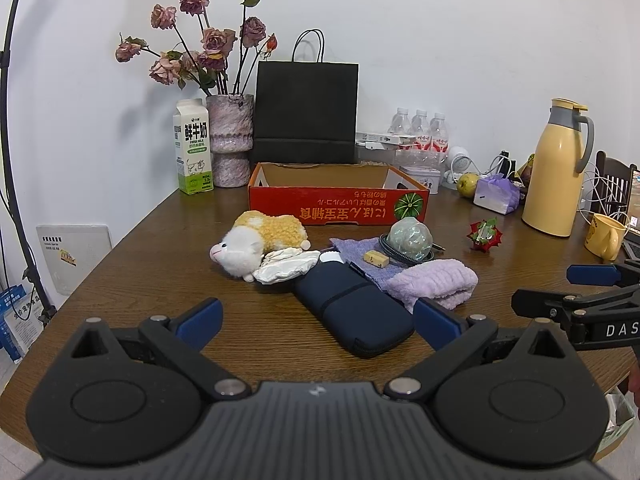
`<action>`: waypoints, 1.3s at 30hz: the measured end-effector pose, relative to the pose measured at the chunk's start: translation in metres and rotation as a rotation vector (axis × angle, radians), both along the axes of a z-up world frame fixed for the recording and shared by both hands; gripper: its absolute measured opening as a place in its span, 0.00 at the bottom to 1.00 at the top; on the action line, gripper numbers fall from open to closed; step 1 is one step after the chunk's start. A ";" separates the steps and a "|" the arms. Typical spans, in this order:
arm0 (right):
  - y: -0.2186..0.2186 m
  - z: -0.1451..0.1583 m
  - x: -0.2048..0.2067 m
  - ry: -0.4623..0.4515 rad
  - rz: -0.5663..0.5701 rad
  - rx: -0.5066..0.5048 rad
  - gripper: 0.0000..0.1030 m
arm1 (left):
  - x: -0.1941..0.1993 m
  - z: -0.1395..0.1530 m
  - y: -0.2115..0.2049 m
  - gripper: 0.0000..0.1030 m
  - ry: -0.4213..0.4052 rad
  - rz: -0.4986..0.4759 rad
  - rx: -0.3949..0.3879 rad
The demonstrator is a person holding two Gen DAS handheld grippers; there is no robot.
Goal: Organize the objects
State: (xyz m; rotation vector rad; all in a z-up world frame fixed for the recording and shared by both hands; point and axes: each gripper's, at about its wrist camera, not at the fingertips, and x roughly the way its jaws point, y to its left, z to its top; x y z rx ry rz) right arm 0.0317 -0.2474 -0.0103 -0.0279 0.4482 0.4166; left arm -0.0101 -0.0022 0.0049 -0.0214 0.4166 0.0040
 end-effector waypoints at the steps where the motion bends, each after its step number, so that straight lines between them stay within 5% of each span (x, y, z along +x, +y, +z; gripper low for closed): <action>1: 0.000 0.000 0.000 0.000 0.000 0.000 1.00 | 0.000 0.000 0.000 1.00 0.000 0.000 0.000; 39: -0.001 -0.001 0.001 0.003 0.002 -0.003 1.00 | 0.000 -0.005 -0.001 1.00 0.006 0.001 -0.001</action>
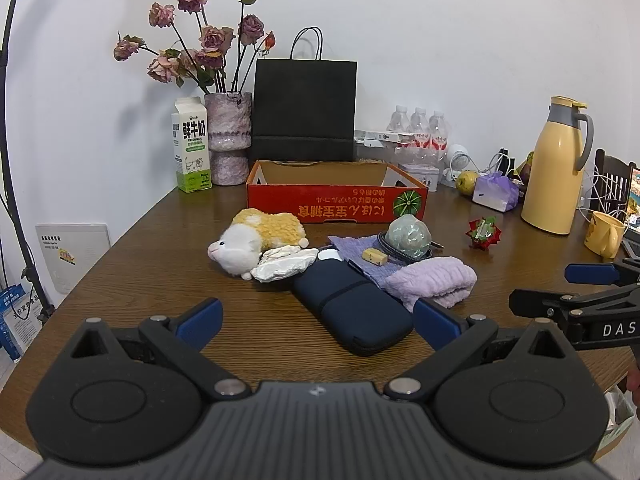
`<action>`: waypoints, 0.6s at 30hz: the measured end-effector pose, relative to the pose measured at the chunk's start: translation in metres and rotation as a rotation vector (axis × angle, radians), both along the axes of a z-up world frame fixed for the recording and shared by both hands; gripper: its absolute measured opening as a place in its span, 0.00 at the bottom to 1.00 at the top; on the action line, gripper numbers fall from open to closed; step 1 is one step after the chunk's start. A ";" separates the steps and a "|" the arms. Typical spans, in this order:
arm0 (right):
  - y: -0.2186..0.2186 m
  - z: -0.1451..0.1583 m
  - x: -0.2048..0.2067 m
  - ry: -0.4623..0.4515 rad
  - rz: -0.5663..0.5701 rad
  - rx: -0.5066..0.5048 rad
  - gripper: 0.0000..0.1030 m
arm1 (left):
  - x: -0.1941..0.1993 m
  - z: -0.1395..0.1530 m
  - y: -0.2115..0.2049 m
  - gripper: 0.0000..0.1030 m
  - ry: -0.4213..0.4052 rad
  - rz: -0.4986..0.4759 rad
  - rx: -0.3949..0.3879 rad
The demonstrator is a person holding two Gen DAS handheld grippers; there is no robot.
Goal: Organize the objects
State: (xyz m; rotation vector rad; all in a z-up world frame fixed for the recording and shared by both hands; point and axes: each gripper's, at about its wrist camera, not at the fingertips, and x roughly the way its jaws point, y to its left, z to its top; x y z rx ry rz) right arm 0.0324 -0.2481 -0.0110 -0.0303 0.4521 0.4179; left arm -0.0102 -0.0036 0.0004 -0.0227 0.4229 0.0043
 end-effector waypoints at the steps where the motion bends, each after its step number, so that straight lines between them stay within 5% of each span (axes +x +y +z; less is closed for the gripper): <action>1: 0.000 -0.001 0.000 0.001 0.001 0.000 1.00 | 0.000 -0.001 0.000 1.00 0.002 0.000 0.000; 18: -0.001 -0.009 0.011 0.022 0.002 -0.006 1.00 | 0.009 -0.005 0.001 1.00 0.020 0.000 -0.007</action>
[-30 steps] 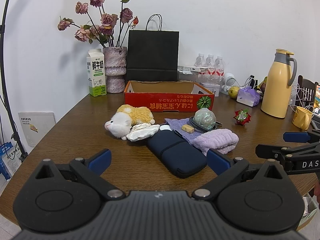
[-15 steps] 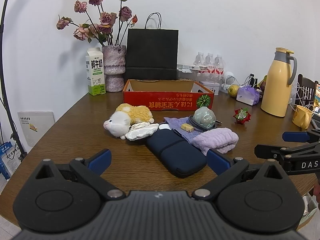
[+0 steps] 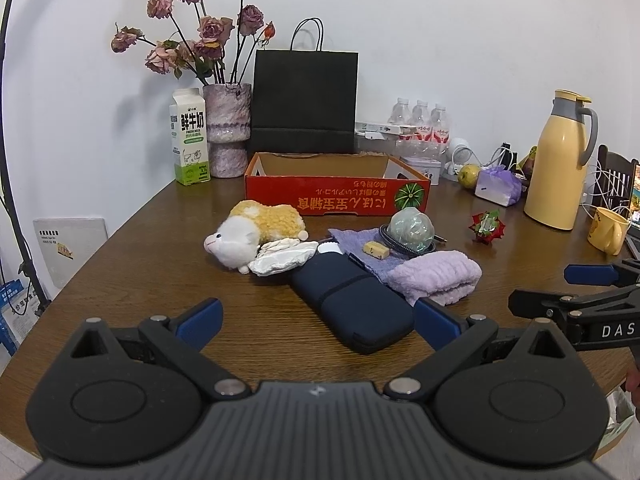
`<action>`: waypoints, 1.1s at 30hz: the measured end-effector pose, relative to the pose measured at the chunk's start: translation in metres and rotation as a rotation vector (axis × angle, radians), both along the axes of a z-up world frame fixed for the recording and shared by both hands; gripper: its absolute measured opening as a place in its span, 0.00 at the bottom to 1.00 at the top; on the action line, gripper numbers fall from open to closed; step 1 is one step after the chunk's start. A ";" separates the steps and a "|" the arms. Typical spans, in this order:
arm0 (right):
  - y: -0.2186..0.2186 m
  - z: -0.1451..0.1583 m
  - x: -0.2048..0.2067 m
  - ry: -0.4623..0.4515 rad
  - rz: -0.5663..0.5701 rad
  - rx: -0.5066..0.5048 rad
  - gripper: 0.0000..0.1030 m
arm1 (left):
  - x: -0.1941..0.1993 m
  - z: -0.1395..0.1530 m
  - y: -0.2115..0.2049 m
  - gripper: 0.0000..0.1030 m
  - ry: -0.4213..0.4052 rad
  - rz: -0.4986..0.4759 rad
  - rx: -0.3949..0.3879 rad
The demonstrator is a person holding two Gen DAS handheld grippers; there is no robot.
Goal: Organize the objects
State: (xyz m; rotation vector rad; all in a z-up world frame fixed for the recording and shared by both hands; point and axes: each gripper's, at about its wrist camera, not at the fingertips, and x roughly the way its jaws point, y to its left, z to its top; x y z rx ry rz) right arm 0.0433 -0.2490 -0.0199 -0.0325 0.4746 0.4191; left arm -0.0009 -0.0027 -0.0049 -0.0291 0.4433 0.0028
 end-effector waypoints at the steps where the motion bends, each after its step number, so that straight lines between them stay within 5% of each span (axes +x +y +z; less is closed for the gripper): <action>1: 0.000 -0.001 0.000 0.000 0.002 0.000 1.00 | 0.001 0.000 0.000 1.00 0.000 -0.001 -0.001; 33: 0.027 -0.024 0.064 0.045 0.046 -0.011 1.00 | 0.062 -0.025 0.024 1.00 0.043 0.047 -0.030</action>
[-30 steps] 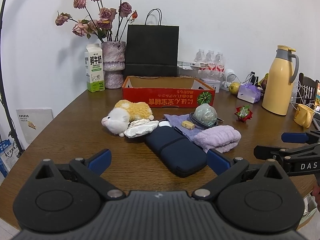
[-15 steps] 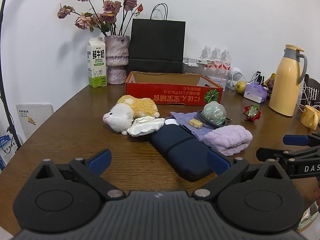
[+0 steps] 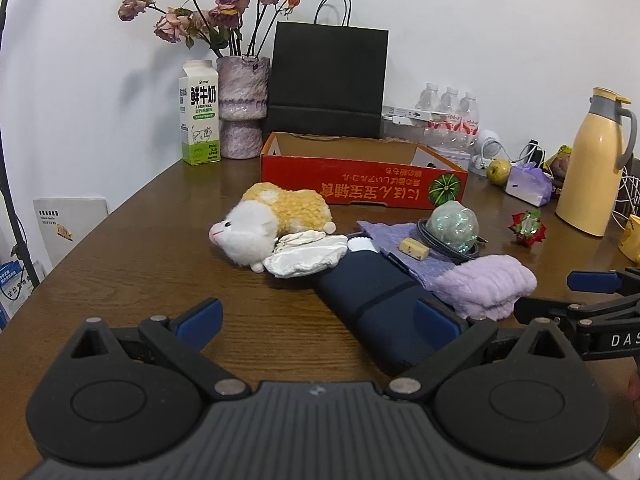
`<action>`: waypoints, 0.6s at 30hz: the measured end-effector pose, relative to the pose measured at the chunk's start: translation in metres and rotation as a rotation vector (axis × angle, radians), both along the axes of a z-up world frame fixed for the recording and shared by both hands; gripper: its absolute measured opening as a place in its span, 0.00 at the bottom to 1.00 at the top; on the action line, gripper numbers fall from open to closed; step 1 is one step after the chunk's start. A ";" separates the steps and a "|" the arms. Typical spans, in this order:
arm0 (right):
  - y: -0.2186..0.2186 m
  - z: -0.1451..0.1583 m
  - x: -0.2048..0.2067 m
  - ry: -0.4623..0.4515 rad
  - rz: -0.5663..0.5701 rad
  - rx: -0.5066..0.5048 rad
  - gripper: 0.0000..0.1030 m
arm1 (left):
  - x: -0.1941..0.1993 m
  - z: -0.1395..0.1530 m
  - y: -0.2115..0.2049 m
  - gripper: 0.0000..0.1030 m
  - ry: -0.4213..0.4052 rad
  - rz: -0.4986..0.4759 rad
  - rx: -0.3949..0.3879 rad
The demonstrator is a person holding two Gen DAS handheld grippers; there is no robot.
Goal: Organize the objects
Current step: 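Lower the right gripper onto the lavender towel roll while the left gripper approaches the navy pouch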
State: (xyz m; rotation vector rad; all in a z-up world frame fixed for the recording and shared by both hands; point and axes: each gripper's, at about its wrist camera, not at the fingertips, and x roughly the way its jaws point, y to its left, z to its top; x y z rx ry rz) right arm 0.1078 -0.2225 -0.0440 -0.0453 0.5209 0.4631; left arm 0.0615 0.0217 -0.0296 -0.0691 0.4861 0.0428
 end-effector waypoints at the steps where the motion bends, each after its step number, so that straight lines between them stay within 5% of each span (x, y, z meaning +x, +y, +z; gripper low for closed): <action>1: 0.001 0.000 0.003 0.001 0.001 -0.001 1.00 | 0.003 0.000 0.001 1.00 0.000 0.001 0.000; 18: 0.025 -0.012 0.042 0.010 0.015 -0.047 1.00 | 0.027 -0.005 0.014 1.00 0.021 0.026 -0.009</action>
